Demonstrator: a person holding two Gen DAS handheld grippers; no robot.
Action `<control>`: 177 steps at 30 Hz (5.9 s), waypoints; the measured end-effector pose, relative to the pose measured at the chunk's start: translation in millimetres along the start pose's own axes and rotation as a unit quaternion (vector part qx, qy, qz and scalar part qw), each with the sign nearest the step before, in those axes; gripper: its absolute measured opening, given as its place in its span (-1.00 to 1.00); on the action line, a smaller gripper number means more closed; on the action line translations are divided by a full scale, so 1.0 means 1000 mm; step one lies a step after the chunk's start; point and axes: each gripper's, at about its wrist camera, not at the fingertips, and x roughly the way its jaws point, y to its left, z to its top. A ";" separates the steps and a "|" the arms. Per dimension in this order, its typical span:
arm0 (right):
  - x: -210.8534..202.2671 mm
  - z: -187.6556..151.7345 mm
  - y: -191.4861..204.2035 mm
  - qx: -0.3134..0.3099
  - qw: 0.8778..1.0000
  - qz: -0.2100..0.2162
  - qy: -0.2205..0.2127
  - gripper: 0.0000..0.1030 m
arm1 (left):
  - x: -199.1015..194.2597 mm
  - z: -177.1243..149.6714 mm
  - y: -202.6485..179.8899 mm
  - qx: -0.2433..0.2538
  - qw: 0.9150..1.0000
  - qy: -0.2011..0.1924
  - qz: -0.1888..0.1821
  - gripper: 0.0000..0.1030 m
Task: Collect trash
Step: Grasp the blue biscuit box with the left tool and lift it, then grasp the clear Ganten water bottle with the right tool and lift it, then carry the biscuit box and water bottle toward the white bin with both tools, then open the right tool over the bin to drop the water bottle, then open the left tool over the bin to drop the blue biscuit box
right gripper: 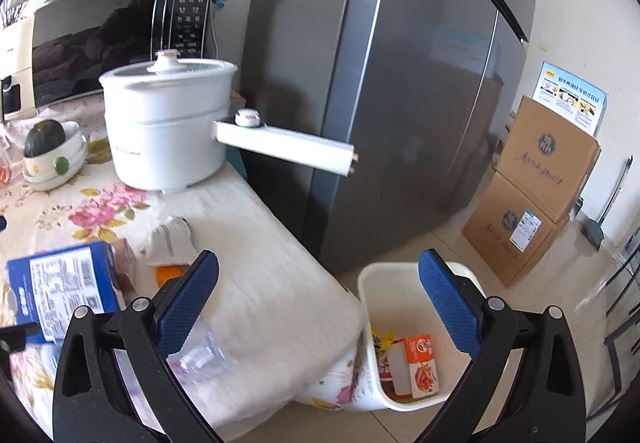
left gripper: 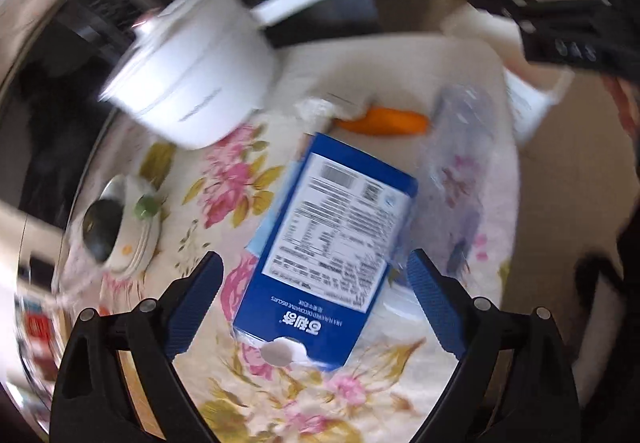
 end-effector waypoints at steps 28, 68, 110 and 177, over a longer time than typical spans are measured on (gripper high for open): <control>0.009 -0.042 0.028 -0.144 0.986 0.073 0.034 0.86 | 0.091 -0.008 -0.006 0.183 0.972 0.139 -0.053 0.81; 0.030 -0.036 0.184 -0.378 0.867 0.309 0.103 -0.15 | -0.014 -0.205 0.108 -0.537 0.789 -0.244 -0.173 0.71; -0.056 0.045 0.108 -0.030 0.973 0.202 -0.110 -0.14 | -0.070 -0.162 0.075 -0.595 0.735 -0.320 -0.058 0.71; 0.043 -0.030 -0.308 0.254 0.936 -0.240 0.029 0.86 | 0.009 0.260 -0.169 -0.337 0.885 -0.207 -0.246 0.75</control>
